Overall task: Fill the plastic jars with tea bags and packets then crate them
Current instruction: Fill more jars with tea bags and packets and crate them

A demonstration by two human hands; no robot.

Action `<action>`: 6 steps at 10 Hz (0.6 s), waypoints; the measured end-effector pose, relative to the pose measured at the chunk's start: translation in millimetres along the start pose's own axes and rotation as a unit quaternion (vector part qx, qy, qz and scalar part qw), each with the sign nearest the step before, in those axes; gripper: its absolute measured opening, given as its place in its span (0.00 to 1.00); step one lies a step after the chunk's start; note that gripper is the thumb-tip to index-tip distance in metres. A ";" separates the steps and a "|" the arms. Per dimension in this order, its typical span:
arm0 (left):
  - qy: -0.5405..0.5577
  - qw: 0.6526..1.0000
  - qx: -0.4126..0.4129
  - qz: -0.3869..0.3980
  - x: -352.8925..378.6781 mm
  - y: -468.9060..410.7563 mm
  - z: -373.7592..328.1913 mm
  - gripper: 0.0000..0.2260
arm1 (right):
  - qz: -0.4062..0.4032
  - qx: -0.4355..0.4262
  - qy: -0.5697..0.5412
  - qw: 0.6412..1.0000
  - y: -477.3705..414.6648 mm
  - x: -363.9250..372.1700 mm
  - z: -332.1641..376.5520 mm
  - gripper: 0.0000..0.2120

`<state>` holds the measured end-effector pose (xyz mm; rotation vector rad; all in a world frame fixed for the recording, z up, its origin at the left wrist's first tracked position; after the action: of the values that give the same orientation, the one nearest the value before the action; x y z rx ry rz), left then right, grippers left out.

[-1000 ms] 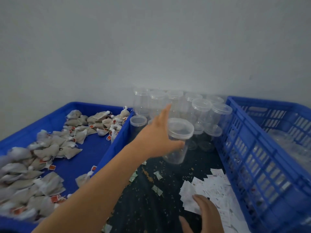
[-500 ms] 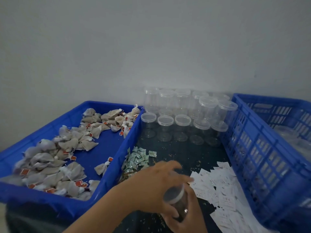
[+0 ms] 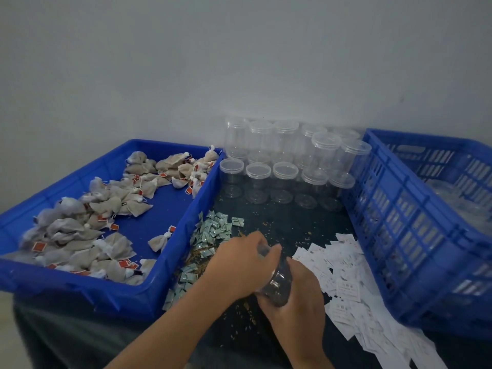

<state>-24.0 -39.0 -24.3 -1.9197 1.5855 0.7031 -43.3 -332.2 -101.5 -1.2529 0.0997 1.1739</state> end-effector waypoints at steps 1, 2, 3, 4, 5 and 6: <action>-0.039 0.995 -0.067 0.061 -0.8 -5.1 19.2 0.23 | 0.020 -0.003 0.024 1.000 -33.5 71.4 113.8 0.39; -0.115 0.978 0.002 0.177 2.5 1.4 11.3 0.12 | 0.048 -0.006 -0.018 0.999 -33.4 72.9 118.4 0.41; -0.053 0.968 0.090 0.228 -3.9 16.7 -4.9 0.38 | 0.053 0.014 -0.061 0.997 -32.6 71.2 115.4 0.41; -0.076 0.956 0.177 0.222 -9.0 26.8 -24.3 0.37 | 0.070 0.025 -0.089 0.993 -31.7 73.9 116.8 0.41; 0.013 0.978 0.161 0.133 -32.2 23.5 -26.1 0.20 | 0.022 0.013 -0.030 0.999 -29.5 69.5 113.8 0.43; 0.253 0.967 0.008 -0.008 -68.5 -2.3 13.2 0.15 | -0.025 0.090 -0.038 0.995 -30.6 57.2 94.6 0.45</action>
<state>-33.9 18.4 14.2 -2.2143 1.8536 0.1892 -43.4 -219.5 -80.2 -1.0453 0.1133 1.1417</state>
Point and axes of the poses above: each hand's wrist, its own y-axis away from the middle knuckle, its own x-axis out of the palm, z = x × y, the point moved 10 cm from there along -y, towards the middle knuckle, and after that the axes turned 13 degrees about y, right-handed, at the moved point
